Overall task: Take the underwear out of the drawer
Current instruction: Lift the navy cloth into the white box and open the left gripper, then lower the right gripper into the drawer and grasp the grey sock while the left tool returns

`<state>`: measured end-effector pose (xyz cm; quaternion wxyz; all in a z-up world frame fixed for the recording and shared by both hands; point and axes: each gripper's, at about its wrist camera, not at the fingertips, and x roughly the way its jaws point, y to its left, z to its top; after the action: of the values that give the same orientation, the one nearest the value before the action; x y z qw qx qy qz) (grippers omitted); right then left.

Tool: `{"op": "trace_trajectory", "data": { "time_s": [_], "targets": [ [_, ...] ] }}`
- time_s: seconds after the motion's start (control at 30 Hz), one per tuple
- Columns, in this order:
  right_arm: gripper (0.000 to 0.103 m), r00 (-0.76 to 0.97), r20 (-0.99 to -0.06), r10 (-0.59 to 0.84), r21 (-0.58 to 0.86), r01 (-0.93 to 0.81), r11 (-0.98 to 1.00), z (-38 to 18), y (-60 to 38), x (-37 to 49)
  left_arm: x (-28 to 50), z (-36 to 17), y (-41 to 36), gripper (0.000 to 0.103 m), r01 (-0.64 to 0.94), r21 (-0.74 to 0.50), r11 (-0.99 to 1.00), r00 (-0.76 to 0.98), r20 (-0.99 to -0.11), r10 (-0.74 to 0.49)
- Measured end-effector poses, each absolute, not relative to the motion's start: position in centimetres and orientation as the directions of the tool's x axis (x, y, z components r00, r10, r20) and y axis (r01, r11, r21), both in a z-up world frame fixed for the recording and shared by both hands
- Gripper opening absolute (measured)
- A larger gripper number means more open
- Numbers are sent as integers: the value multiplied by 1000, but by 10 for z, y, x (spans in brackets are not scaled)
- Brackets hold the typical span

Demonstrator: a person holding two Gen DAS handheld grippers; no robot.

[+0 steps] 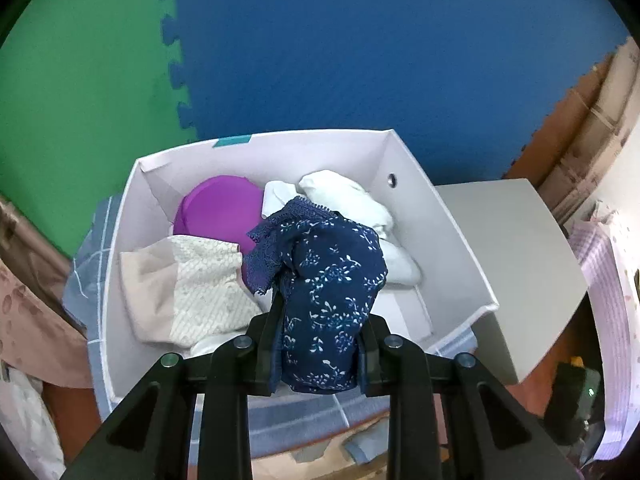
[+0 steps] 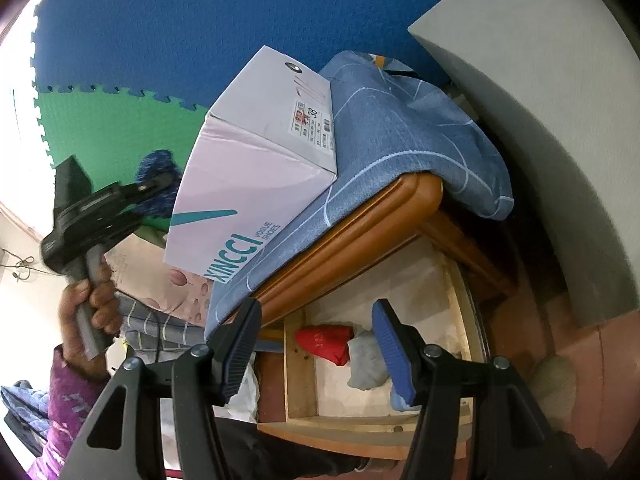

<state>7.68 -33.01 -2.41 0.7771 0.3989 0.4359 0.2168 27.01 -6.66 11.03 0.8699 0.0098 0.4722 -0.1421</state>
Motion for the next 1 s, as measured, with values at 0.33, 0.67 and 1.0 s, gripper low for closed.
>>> {"op": "trace_trajectory", "data": {
  "time_s": [0.33, 0.67, 1.0],
  "targets": [
    [59, 523, -487, 700, 829, 25, 558, -27, -334, 78, 294, 79, -72, 29, 209, -177, 962, 470, -844, -257],
    [59, 513, -501, 697, 819, 23, 573, -28, -331, 79, 289, 79, -60, 86, 165, -224, 960, 508, -815, -278],
    [59, 362, -626, 691, 688, -161, 708, -24, -275, 79, 202, 115, 7, 102, 135, -279, 951, 699, -653, -291]
  ]
}}
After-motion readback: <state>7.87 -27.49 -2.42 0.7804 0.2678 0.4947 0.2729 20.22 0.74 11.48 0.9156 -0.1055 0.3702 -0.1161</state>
